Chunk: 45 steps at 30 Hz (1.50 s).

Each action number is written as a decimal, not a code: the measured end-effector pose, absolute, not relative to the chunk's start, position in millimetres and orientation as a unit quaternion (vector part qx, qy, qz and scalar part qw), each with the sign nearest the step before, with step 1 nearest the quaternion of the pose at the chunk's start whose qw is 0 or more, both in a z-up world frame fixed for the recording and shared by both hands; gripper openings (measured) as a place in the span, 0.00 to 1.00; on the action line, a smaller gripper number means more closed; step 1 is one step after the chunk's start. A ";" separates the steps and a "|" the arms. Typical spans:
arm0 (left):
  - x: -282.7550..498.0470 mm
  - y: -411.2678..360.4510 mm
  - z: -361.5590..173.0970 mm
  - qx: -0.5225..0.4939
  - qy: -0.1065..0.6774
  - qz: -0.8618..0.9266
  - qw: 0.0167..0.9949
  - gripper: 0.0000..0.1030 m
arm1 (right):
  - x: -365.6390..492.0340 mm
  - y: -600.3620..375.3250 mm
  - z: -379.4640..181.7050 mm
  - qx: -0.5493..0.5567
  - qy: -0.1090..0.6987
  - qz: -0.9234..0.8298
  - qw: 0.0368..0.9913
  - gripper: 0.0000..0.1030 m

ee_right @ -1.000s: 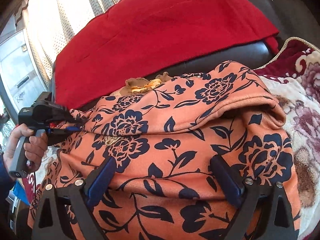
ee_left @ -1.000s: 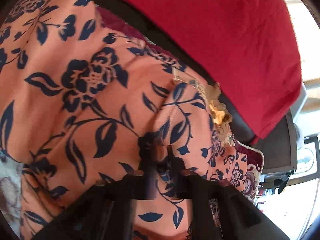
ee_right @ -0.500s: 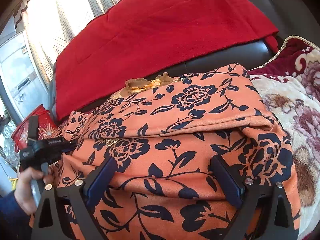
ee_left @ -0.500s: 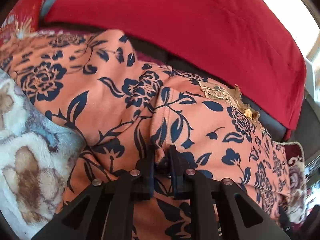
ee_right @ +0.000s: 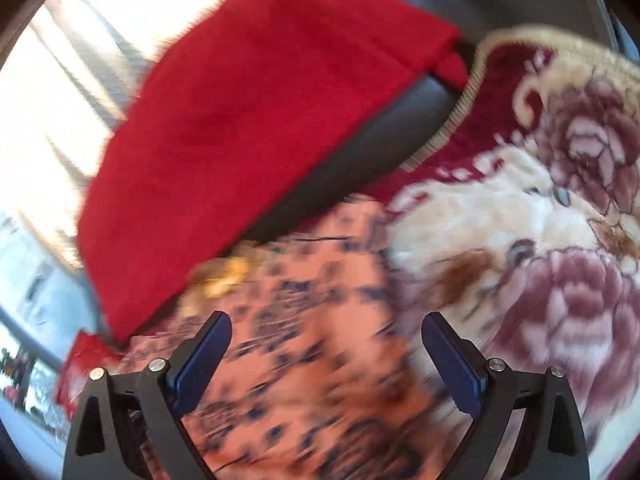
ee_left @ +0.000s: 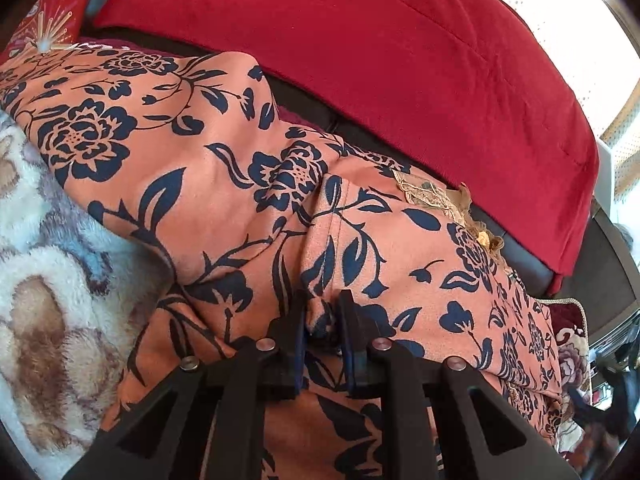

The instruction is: Fold small clothes

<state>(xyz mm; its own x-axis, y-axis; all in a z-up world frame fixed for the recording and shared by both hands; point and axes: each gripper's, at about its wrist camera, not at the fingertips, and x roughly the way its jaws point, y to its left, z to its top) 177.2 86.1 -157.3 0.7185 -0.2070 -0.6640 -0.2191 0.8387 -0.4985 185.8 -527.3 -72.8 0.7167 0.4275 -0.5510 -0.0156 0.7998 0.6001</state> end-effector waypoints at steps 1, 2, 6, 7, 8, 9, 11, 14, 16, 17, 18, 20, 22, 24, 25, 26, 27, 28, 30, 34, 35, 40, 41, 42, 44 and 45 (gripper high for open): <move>178.9 86.8 -153.9 -0.286 0.375 0.003 0.882 0.15 | 200.5 -530.9 -82.3 0.298 0.378 0.123 0.868 0.94; 179.2 88.3 -154.2 -0.287 0.376 0.004 0.881 0.15 | 214.3 -531.8 -95.5 0.308 0.408 0.130 0.849 0.88; 176.2 89.9 -152.8 -0.289 0.375 0.004 0.881 0.15 | 222.9 -506.1 -93.2 0.197 0.441 0.132 0.865 0.11; 176.0 90.4 -153.1 -0.289 0.374 0.003 0.881 0.15 | 222.2 -502.6 -90.5 0.172 0.438 0.122 0.874 0.11; 175.9 90.3 -152.9 -0.290 0.374 0.003 0.881 0.15 | 223.7 -500.1 -88.5 0.144 0.435 0.109 0.882 0.11; 175.7 90.8 -152.8 -0.291 0.374 0.003 0.881 0.15 | 225.4 -502.1 -87.2 0.139 0.431 0.095 0.886 0.18; 175.6 91.0 -153.1 -0.292 0.374 0.004 0.880 0.15 | 227.2 -515.0 -80.9 0.166 0.410 0.053 0.895 0.25; 176.5 90.8 -153.4 -0.292 0.374 0.004 0.880 0.15 | 238.1 -525.9 -76.9 0.241 0.402 0.072 0.880 0.45; 176.6 91.3 -153.7 -0.293 0.374 0.003 0.880 0.15 | 254.4 -520.0 -78.3 0.273 0.415 0.113 0.860 0.93; 176.5 91.1 -153.7 -0.293 0.374 0.003 0.880 0.15 | 260.6 -518.1 -77.7 0.282 0.409 0.121 0.860 0.94; 176.2 91.1 -153.6 -0.293 0.373 0.004 0.880 0.15 | 267.3 -516.6 -77.4 0.280 0.405 0.117 0.863 0.92; 176.1 91.2 -153.5 -0.293 0.373 0.004 0.880 0.15 | 284.2 -508.5 -82.2 0.234 0.423 0.100 0.870 0.45; 176.4 91.1 -153.6 -0.293 0.373 0.004 0.880 0.16 | 298.8 -507.8 -95.6 0.187 0.448 0.054 0.873 0.14; 176.7 90.8 -153.5 -0.293 0.374 0.005 0.880 0.16 | 300.8 -515.9 -92.2 0.198 0.442 0.021 0.875 0.15; 176.8 90.9 -153.3 -0.293 0.374 0.005 0.880 0.16 | 297.8 -514.5 -85.6 0.183 0.436 -0.002 0.881 0.15; 176.8 90.9 -153.1 -0.293 0.374 0.005 0.880 0.16 | 289.3 -509.1 -75.0 0.155 0.421 -0.034 0.893 0.21; 176.9 90.7 -153.0 -0.293 0.374 0.005 0.880 0.16 | 281.4 -505.3 -66.6 0.143 0.410 -0.044 0.900 0.21; 176.8 90.9 -153.0 -0.293 0.373 0.005 0.880 0.16 | 268.6 -500.8 -57.3 0.143 0.394 -0.033 0.907 0.21; 176.7 91.0 -153.0 -0.295 0.373 0.004 0.880 0.16 | 234.7 -487.8 -41.9 0.150 0.361 0.010 0.921 0.53; 176.5 92.1 -153.2 -0.301 0.371 0.001 0.878 0.16 | 165.5 -437.3 -36.0 0.111 0.296 0.105 0.943 0.99; 176.3 92.9 -154.0 -0.304 0.370 0.000 0.878 0.16 | 156.9 -426.2 -46.5 0.074 0.297 0.107 0.946 1.00; 175.5 95.6 -155.4 -0.318 0.366 -0.005 0.875 0.16 | 179.0 -434.2 -85.5 0.083 0.371 0.091 0.921 1.00; 175.5 96.1 -155.9 -0.321 0.365 -0.006 0.874 0.16 | 180.6 -435.6 -87.8 0.085 0.376 0.093 0.918 1.00; 175.6 96.2 -156.1 -0.322 0.364 -0.007 0.874 0.16 | 179.3 -434.6 -88.0 0.081 0.374 0.095 0.919 1.00; 176.0 96.9 -156.7 -0.326 0.363 -0.009 0.873 0.16 | 177.4 -434.6 -87.8 0.075 0.369 0.091 0.922 1.00; 176.2 97.2 -157.3 -0.329 0.362 -0.010 0.872 0.16 | 175.3 -432.0 -87.4 0.073 0.369 0.089 0.922 1.00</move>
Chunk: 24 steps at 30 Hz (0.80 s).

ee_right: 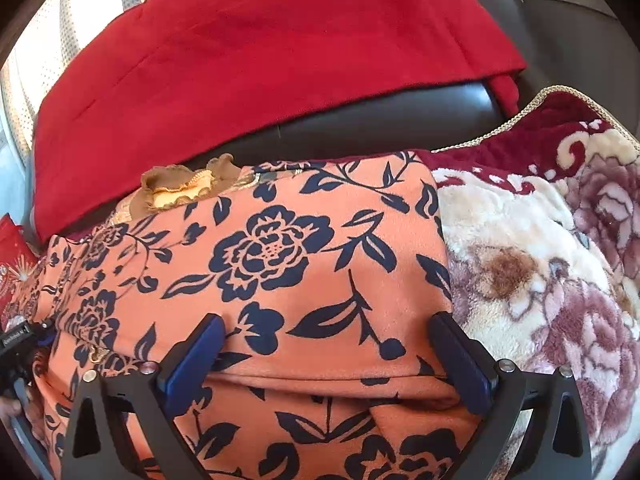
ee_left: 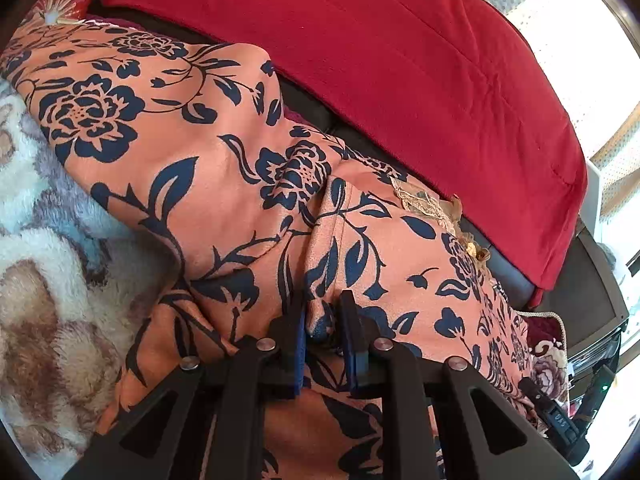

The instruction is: Fold small clothes

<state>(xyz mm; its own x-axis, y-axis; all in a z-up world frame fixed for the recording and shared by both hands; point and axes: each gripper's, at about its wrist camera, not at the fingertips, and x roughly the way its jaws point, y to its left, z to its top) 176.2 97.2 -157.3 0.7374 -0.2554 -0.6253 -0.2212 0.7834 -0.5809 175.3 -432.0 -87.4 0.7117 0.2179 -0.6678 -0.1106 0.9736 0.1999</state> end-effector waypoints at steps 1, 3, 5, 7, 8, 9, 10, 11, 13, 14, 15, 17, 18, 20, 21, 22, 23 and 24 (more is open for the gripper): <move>175.9 98.3 -158.2 -0.332 0.361 -0.012 0.871 0.16 | 178.2 -435.4 -90.6 0.070 0.369 0.087 0.923 1.00; 175.6 99.3 -158.9 -0.336 0.361 -0.014 0.870 0.16 | 176.5 -432.0 -89.6 0.065 0.368 0.084 0.924 1.00; 177.4 99.1 -157.2 -0.334 0.368 -0.013 0.868 0.16 | 171.2 -433.9 -89.3 0.064 0.368 0.083 0.924 1.00; 182.2 92.0 -143.3 -0.286 0.404 -0.004 0.869 0.21 | 171.2 -432.1 -93.6 0.067 0.365 0.084 0.925 1.00; 183.5 85.3 -131.2 -0.246 0.430 0.006 0.869 0.42 | 174.0 -432.2 -95.5 0.071 0.364 0.086 0.925 1.00; 181.6 80.8 -118.6 -0.226 0.447 0.007 0.866 0.72 | 175.7 -432.6 -98.0 0.074 0.364 0.089 0.924 1.00; 172.8 80.1 -101.1 -0.228 0.443 -0.005 0.867 0.84 | 175.6 -434.7 -96.8 0.077 0.364 0.090 0.924 1.00; 160.0 83.2 -84.1 -0.238 0.418 -0.022 0.876 0.84 | 176.2 -436.0 -96.4 0.079 0.364 0.092 0.924 1.00; 126.3 97.6 -47.6 -0.243 0.356 -0.047 0.901 0.94 | 176.2 -436.1 -95.6 0.080 0.363 0.092 0.924 1.00; 111.8 108.0 -34.9 -0.239 0.333 -0.047 0.911 0.96 | 176.0 -436.6 -95.3 0.081 0.363 0.093 0.924 1.00; 97.8 122.1 -25.3 -0.237 0.309 -0.038 0.920 0.99 | 175.8 -436.8 -95.0 0.082 0.363 0.093 0.924 1.00; 75.0 162.6 -20.8 -0.253 0.271 0.009 0.929 0.99 | 174.9 -438.7 -94.3 0.088 0.360 0.096 0.924 1.00; 69.5 188.7 -26.2 -0.272 0.267 0.039 0.924 1.00 | 174.5 -439.5 -94.1 0.090 0.359 0.097 0.924 1.00; 65.8 242.9 -49.4 -0.349 0.279 0.077 0.891 0.99 | 174.1 -441.1 -93.8 0.094 0.358 0.098 0.924 1.00; 62.5 271.7 -65.8 -0.408 0.281 0.093 0.864 0.99 | 174.1 -441.1 -93.7 0.094 0.358 0.098 0.924 1.00; 59.0 301.5 -83.8 -0.468 0.276 0.105 0.833 0.98 | 174.2 -441.2 -93.8 0.094 0.358 0.097 0.924 1.00; 57.4 324.4 -97.9 -0.511 0.270 0.111 0.809 0.98 | 174.3 -441.5 -93.9 0.094 0.357 0.097 0.924 1.00; 58.0 337.5 -106.1 -0.533 0.265 0.115 0.795 0.98 | 174.3 -441.4 -93.9 0.094 0.357 0.097 0.924 1.00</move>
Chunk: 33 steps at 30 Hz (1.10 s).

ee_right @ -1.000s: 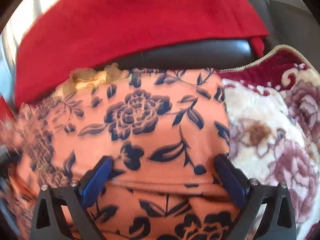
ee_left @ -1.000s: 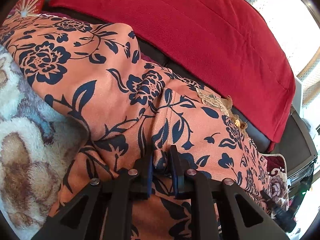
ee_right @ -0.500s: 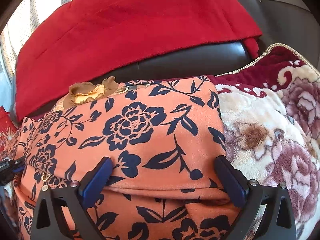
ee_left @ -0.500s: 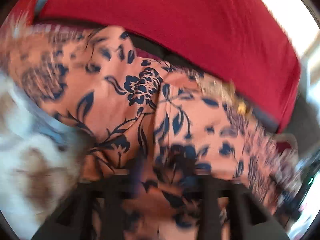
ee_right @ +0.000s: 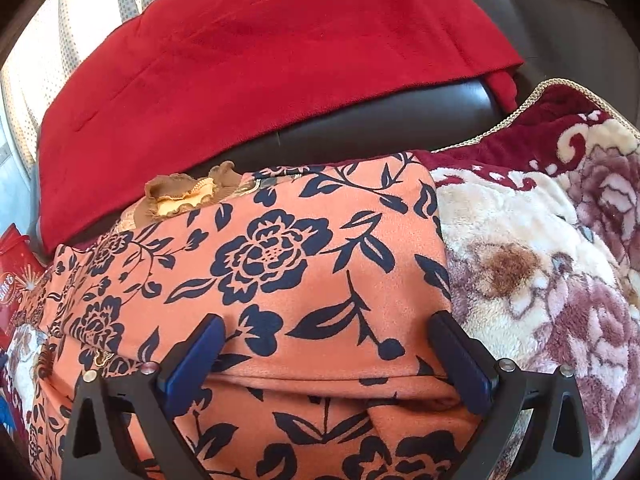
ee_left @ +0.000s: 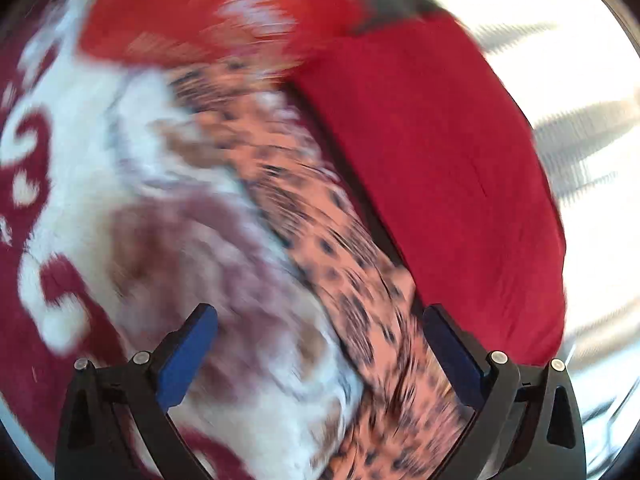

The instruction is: Fold small clothes

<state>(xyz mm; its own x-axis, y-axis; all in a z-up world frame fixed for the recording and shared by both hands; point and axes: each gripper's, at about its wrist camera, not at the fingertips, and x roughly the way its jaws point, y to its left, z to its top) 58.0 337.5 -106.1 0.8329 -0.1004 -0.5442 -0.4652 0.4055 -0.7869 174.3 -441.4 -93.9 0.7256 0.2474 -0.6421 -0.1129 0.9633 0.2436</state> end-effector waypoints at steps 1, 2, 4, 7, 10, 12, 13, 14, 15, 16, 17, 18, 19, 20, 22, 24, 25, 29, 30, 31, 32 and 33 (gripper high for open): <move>59.6 352.2 -113.1 -0.549 0.258 0.119 0.786 0.98 | 174.5 -441.3 -94.0 0.094 0.358 0.097 0.924 1.00; 63.1 361.3 -115.6 -0.554 0.255 0.124 0.783 0.98 | 174.4 -440.9 -94.1 0.093 0.358 0.096 0.924 1.00; 72.9 379.1 -116.1 -0.558 0.247 0.120 0.783 0.98 | 174.2 -440.7 -94.1 0.092 0.358 0.095 0.924 1.00; 95.0 398.0 -114.1 -0.566 0.230 0.107 0.784 0.98 | 174.3 -440.8 -94.4 0.094 0.358 0.096 0.924 1.00; 116.1 417.6 -125.8 -0.582 0.230 0.127 0.769 0.98 | 174.3 -441.0 -94.2 0.095 0.358 0.096 0.924 1.00; 127.8 426.4 -132.8 -0.580 0.239 0.146 0.765 0.93 | 174.0 -440.9 -93.9 0.096 0.358 0.096 0.924 1.00; 134.1 425.1 -133.5 -0.575 0.241 0.148 0.767 0.92 | 173.8 -440.6 -93.7 0.096 0.357 0.096 0.924 1.00; 137.1 426.2 -133.0 -0.571 0.243 0.150 0.770 0.89 | 173.8 -440.9 -93.8 0.097 0.357 0.096 0.924 1.00; 139.9 427.2 -133.8 -0.566 0.251 0.156 0.770 0.77 | 173.7 -441.1 -93.8 0.098 0.357 0.097 0.924 1.00; 143.2 428.4 -137.7 -0.560 0.271 0.174 0.763 0.70 | 173.6 -441.2 -93.8 0.099 0.356 0.097 0.924 1.00; 145.7 430.6 -141.9 -0.556 0.288 0.190 0.756 0.51 | 173.4 -441.3 -93.8 0.100 0.355 0.097 0.924 1.00; 147.3 433.4 -145.3 -0.552 0.300 0.206 0.750 0.36 | 173.1 -441.4 -93.7 0.102 0.354 0.098 0.924 1.00; 147.7 437.6 -147.5 -0.553 0.307 0.215 0.744 0.31 | 172.6 -442.0 -93.6 0.105 0.353 0.099 0.924 1.00; 148.1 440.4 -148.9 -0.558 0.311 0.216 0.739 0.31 | 171.9 -442.9 -93.4 0.110 0.351 0.101 0.924 1.00; 154.1 445.8 -148.1 -0.553 0.329 0.224 0.732 0.19 | 171.3 -443.4 -92.9 0.114 0.350 0.104 0.924 1.00; 162.8 448.1 -144.7 -0.522 0.357 0.239 0.737 0.06 | 170.5 -443.2 -92.5 0.115 0.349 0.104 0.924 1.00; 166.9 446.8 -140.4 -0.504 0.363 0.246 0.744 0.05 | 170.3 -443.1 -92.2 0.116 0.349 0.104 0.924 1.00; 185.4 400.2 -78.1 -0.364 0.339 0.258 0.828 0.04 | 169.3 -443.4 -91.5 0.120 0.347 0.106 0.924 1.00; 190.0 378.1 -57.1 -0.323 0.327 0.243 0.854 0.04 | 169.2 -443.4 -91.4 0.121 0.346 0.107 0.924 1.00; 194.2 348.9 -32.0 -0.286 0.308 0.220 0.880 0.04 | 168.7 -443.6 -91.2 0.123 0.346 0.107 0.924 1.00; 196.9 322.8 -12.8 -0.259 0.294 0.197 0.899 0.04 | 168.1 -444.1 -91.1 0.125 0.345 0.108 0.924 1.00; 200.5 291.5 7.3 -0.230 0.279 0.168 0.917 0.04 | 167.5 -445.1 -91.1 0.128 0.343 0.109 0.924 1.00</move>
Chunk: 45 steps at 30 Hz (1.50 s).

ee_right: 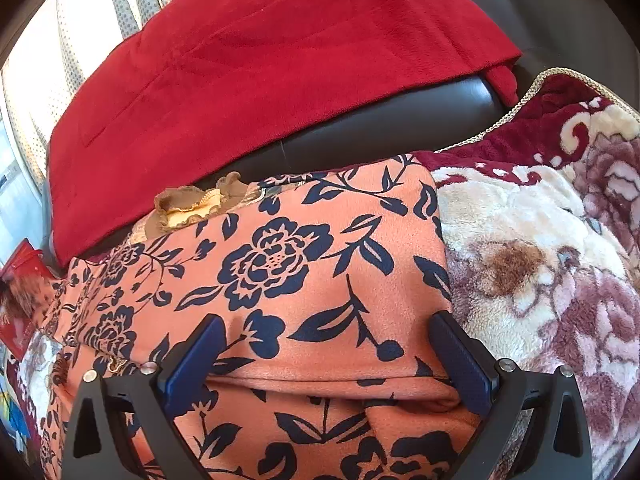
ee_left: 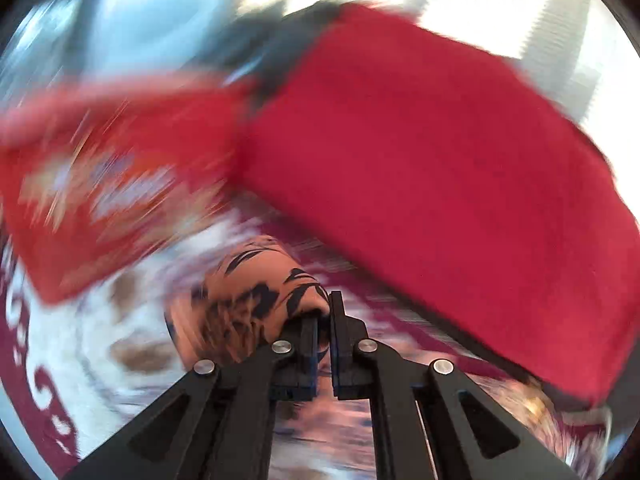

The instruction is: Fold small clothes

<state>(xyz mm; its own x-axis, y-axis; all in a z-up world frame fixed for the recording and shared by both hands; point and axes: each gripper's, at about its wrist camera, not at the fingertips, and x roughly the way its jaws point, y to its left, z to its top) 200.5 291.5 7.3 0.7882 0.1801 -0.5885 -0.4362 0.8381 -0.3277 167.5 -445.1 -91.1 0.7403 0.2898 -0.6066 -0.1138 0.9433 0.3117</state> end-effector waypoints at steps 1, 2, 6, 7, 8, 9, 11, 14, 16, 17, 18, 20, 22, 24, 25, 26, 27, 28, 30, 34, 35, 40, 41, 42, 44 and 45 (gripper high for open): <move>203.3 256.4 26.0 -0.202 0.263 0.135 0.934 0.04 | 167.2 -445.8 -91.1 0.131 0.342 0.110 0.924 1.00; 205.2 220.4 41.9 -0.182 0.250 0.098 0.946 0.04 | 166.6 -446.5 -90.9 0.134 0.341 0.112 0.924 1.00; 206.5 80.9 73.0 -0.126 0.231 -0.034 0.964 0.05 | 165.1 -448.3 -90.3 0.143 0.338 0.115 0.923 1.00; 211.1 39.2 69.4 -0.104 0.250 -0.079 0.959 0.07 | 164.5 -449.4 -90.2 0.147 0.337 0.117 0.923 1.00; 214.3 7.8 62.3 -0.080 0.266 -0.112 0.954 0.10 | 164.3 -450.6 -90.1 0.151 0.335 0.119 0.922 1.00; 215.4 -21.1 51.1 -0.056 0.277 -0.140 0.949 0.22 | 163.9 -451.9 -90.0 0.155 0.334 0.122 0.922 1.00; 221.5 -56.6 17.5 -0.007 0.302 -0.154 0.941 0.63 | 162.6 -456.1 -90.2 0.169 0.330 0.130 0.920 1.00; 222.0 -51.2 -26.2 0.009 0.333 -0.128 0.934 0.68 | 161.5 -463.7 -91.4 0.192 0.321 0.143 0.916 1.00; 218.2 -24.4 -43.8 -0.010 0.351 -0.103 0.931 0.68 | 161.1 -467.2 -92.6 0.204 0.317 0.149 0.914 1.00; 213.3 -7.7 -48.2 -0.021 0.350 -0.087 0.932 0.68 | 161.3 -467.6 -92.7 0.206 0.316 0.150 0.914 1.00; 212.8 12.7 -53.6 -0.035 0.346 -0.062 0.935 0.71 | 161.4 -467.7 -92.7 0.207 0.316 0.151 0.914 1.00; 211.1 54.0 -66.7 -0.061 0.336 0.002 0.940 0.77 | 161.7 -468.5 -92.3 0.210 0.316 0.152 0.913 1.00; 212.3 84.2 -83.9 -0.097 0.342 0.045 0.934 0.78 | 162.1 -469.0 -92.0 0.213 0.316 0.154 0.912 1.00; 217.0 109.8 -109.8 -0.135 0.364 0.070 0.919 0.78 | 161.4 -471.1 -90.7 0.217 0.319 0.155 0.909 1.00; 218.6 114.1 -121.9 -0.146 0.375 0.073 0.912 0.78 | 161.5 -471.8 -90.0 0.221 0.323 0.156 0.907 1.00; 221.9 120.3 -136.5 -0.158 0.390 0.070 0.904 0.78 | 161.0 -475.0 -88.0 0.232 0.330 0.157 0.902 1.00; 220.0 123.0 -146.3 -0.171 0.397 0.064 0.899 0.78 | 160.0 -478.9 -86.0 0.248 0.337 0.154 0.895 0.98; 218.6 129.2 -153.4 -0.193 0.389 0.051 0.900 0.78 | 157.4 -484.3 -84.2 0.272 0.341 0.152 0.887 0.98; 221.2 132.0 -150.3 -0.208 0.385 0.044 0.898 0.79 | 145.7 -498.8 -79.0 0.339 0.332 0.165 0.865 0.98; 235.1 124.4 -149.0 -0.186 0.392 0.051 0.900 0.82 | 141.8 -503.6 -69.1 0.394 0.337 0.197 0.832 0.98; 232.8 125.8 -149.6 -0.184 0.392 0.051 0.900 0.82 | 147.6 -499.8 -69.2 0.397 0.348 0.201 0.825 0.98; 235.9 126.8 -149.4 -0.196 0.389 0.044 0.899 0.82 | 170.0 -476.8 -73.1 0.389 0.372 0.196 0.820 0.78; 234.0 128.8 -153.6 -0.197 0.388 0.044 0.899 0.82 | 174.7 -468.4 -71.2 0.364 0.383 0.185 0.829 0.71; 232.9 129.2 -152.6 -0.197 0.389 0.045 0.899 0.82 | 178.7 -462.3 -73.1 0.341 0.397 0.173 0.834 0.69; 227.2 127.7 -150.2 -0.194 0.389 0.046 0.899 0.82 | 190.2 -448.4 -81.8 0.298 0.439 0.158 0.833 0.66; 224.5 128.1 -150.5 -0.194 0.388 0.047 0.900 0.82 | 192.6 -441.9 -80.8 0.269 0.447 0.150 0.840 0.60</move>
